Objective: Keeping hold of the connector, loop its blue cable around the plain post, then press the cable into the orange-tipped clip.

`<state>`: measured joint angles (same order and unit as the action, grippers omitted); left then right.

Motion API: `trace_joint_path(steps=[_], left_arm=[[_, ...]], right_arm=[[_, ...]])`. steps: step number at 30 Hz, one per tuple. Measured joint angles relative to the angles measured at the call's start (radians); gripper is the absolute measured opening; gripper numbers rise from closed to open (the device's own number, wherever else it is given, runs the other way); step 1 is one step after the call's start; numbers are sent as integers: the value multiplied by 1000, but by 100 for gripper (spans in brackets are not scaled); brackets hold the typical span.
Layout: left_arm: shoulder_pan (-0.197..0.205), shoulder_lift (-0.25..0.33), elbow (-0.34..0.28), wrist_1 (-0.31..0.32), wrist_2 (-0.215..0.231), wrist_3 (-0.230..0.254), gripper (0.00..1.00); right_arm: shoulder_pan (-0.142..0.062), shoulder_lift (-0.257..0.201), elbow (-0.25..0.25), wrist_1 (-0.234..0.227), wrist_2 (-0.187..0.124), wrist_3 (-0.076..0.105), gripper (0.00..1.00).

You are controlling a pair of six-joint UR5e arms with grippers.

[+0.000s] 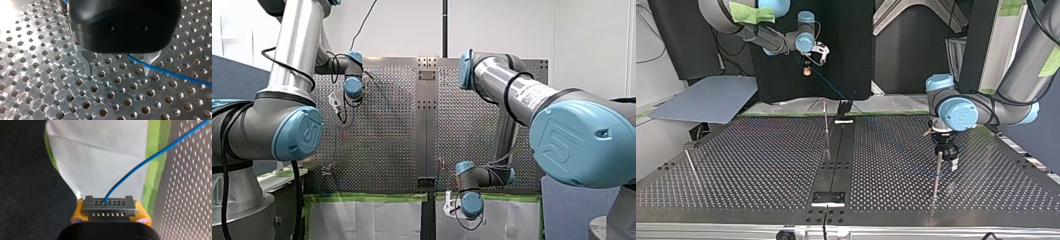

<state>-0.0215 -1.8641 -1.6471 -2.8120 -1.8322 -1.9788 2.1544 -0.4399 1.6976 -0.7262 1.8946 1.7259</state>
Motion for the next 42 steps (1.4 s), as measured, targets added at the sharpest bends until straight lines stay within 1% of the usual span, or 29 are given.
trace_joint_path(steps=[1, 2, 5, 7, 11, 16, 20, 25, 28, 33, 37, 40, 42], left_arm=[[0, 0, 0, 0, 0, 0, 100], [0, 0, 0, 0, 0, 0, 100], [0, 0, 0, 0, 0, 0, 100], [0, 0, 0, -1, 0, 0, 100], [0, 0, 0, -1, 0, 0, 100], [0, 0, 0, -2, 0, 0, 100], [0, 0, 0, -4, 0, 0, 100], [0, 0, 0, -8, -5, 1, 100], [0, 0, 0, -10, -8, 2, 100], [2, 0, 0, -11, -10, 2, 100], [4, 0, 0, -11, -11, 2, 100], [6, 0, 0, -10, -11, 2, 100], [7, 0, 0, -10, -11, 2, 100]], right_arm=[[-8, 0, 2, -12, -1, 1, 0], [-10, 0, 2, -21, -1, 1, 0], [-12, 0, 4, -52, -3, 0, 0], [-11, 1, 5, -71, -4, -5, 0], [-5, 1, 5, -90, -6, -12, 0], [0, 7, 4, -96, -19, -12, 0], [1, 28, 4, -111, -23, -10, 0], [1, 75, 4, -143, -22, -9, 0], [2, 89, 4, -157, -21, -10, 0], [3, 95, 4, -164, -22, -12, 0], [9, 94, 5, -153, -20, -19, 0], [15, 81, 15, -152, -17, -24, 0], [16, 68, 28, -161, -15, -22, 0]])
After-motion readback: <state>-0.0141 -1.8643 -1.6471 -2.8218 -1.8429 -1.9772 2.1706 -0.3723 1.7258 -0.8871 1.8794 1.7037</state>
